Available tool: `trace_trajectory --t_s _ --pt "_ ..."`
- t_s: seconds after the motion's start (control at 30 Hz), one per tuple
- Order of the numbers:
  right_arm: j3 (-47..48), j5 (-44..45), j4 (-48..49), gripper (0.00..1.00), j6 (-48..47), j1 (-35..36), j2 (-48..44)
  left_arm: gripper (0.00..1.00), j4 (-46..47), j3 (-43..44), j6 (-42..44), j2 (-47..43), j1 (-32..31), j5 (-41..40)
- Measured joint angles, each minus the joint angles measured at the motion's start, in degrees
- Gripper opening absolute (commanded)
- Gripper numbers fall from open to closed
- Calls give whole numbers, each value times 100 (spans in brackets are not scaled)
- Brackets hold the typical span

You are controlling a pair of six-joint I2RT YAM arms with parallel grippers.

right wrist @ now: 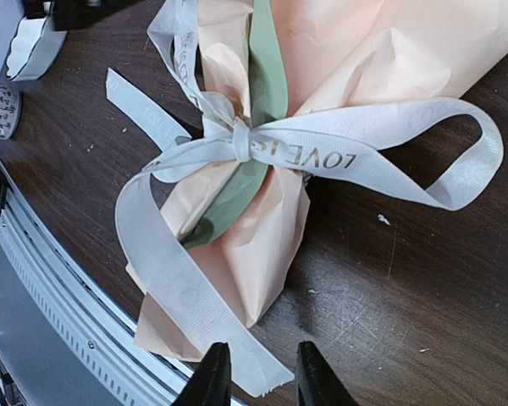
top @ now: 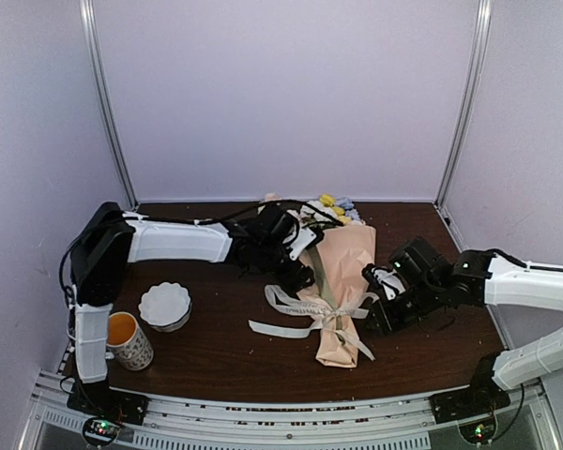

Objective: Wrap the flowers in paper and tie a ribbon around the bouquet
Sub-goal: Reset both arms

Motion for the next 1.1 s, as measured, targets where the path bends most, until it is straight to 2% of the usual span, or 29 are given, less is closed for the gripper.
trace_trajectory --t_s 0.23,0.3,0.4,0.47,0.5,0.53,0.57,0.7,0.8,0.9,1.0,1.1 --pt "151 367 4 36 20 -61 116 79 645 -1513 144 -2017 4 66" --pt "151 518 -2 39 52 -149 114 79 791 -1856 118 -2271 4 44" --pt "94 706 74 48 151 -470 35 79 870 -2420 13 -2422 11 -57" --pt "-48 813 160 60 192 -791 -146 79 782 -2717 -83 -2422 22 -153" --pt "-140 848 216 72 199 -997 -267 80 721 -2841 -136 -2441 31 -201" --pt "-216 894 260 88 240 -1207 -387 82 651 -2942 -181 -2494 55 -236" --pt "-306 916 337 99 216 -1493 -525 85 542 -3053 -234 -2610 107 -267" --pt "-479 1132 595 100 20 -2470 -1040 92 234 -3185 -431 -3471 682 -284" --pt "-542 1303 894 100 -153 -3139 -1427 94 142 -3123 -553 -4212 1679 -400" --pt "-750 1375 1307 100 -269 -3716 -1768 95 92 -3073 -778 -4557 2736 -645" --pt "-1047 1397 1681 100 -332 -4079 -2055 96 28 -3171 -1010 -4677 3600 -929" --pt "-1292 1390 2020 100 -363 -4113 -2175 96 48 -3429 -1130 -4756 3936 -1375"
